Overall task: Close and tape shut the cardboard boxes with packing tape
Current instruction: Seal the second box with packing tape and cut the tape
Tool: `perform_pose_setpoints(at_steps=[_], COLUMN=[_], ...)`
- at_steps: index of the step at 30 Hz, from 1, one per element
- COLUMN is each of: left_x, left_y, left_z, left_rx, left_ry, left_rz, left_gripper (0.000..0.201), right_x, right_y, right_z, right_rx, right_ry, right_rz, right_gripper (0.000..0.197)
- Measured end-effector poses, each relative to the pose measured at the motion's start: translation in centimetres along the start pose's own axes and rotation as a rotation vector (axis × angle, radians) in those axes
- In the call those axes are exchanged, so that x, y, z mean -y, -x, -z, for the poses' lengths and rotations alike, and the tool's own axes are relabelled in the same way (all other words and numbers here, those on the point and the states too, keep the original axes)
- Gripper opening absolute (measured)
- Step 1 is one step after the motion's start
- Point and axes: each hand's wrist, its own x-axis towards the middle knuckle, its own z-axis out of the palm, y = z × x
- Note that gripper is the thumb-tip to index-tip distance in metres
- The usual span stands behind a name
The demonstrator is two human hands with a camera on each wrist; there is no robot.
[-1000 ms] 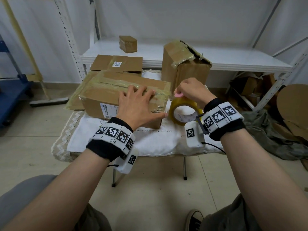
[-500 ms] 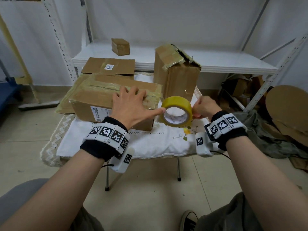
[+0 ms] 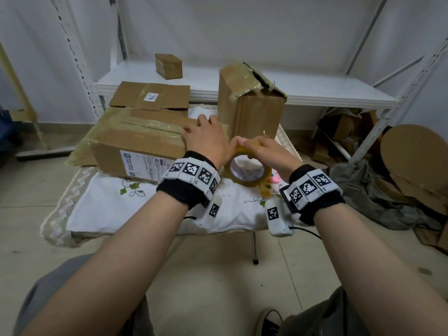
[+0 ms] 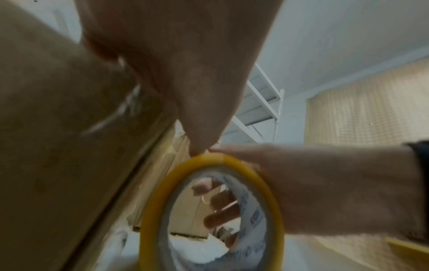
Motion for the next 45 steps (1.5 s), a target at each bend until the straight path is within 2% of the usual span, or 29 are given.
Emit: perform_pose_setpoints(at_steps=[2,8,15,22,27,30,33,36,40,43,45], left_x=[-0.6,-0.4,-0.1,-0.1,0.3,0.4,0.0,-0.2,0.8,2.2,3.2], left_y=[0.1,0.0,-0.2,0.0,0.1,0.1,0.3,0.5,0.4,0.4,0.4], left_z=[-1.0,-1.8,-2.2,-2.3,-1.8,-1.9,-2.2,-2.2,-1.1,-0.1,0.9], left_rx=[-0.021,-0.102,-0.109,-0.112,-0.099,-0.107,-0.121,-0.112,-0.013,0.057,0.081], left_ry=[-0.060,-0.105,-0.114,-0.105,-0.077,-0.074,-0.079,-0.071,-0.018,0.059,0.196], left_rz=[0.012,-0.010,-0.012,-0.023,-0.035,-0.035,-0.038,-0.039,-0.058,-0.104,-0.110], left_gripper=[0.073,0.062,0.054,0.051,0.067,0.054,0.040,0.038,0.049,0.068,0.071], right_x=[0.0,0.5,0.7,0.3,1.0,1.4,2.0,2.2,1.9,1.2,1.0], right_y=[-0.2,0.0,0.2,0.6,0.8,0.9,1.1,0.9,0.1,-1.5,-2.0], right_z=[0.1,0.8,1.3,2.4,3.8,4.0,3.7,2.7,0.7,-0.3,-0.9], right_rx=[-0.004,0.044,0.046,0.053,-0.004,-0.096,-0.179,-0.219,-0.246,-0.219,-0.159], right_ry=[-0.020,-0.020,-0.040,-0.155,-0.282,-0.294,-0.287,-0.212,0.025,0.272,0.336], right_rz=[-0.019,-0.069,-0.134,-0.148,-0.121,-0.128,-0.131,-0.052,0.072,0.055,0.012], right_gripper=[0.055,0.046,0.040,0.044,0.044,0.043,0.028,0.022,0.019,0.030,0.033])
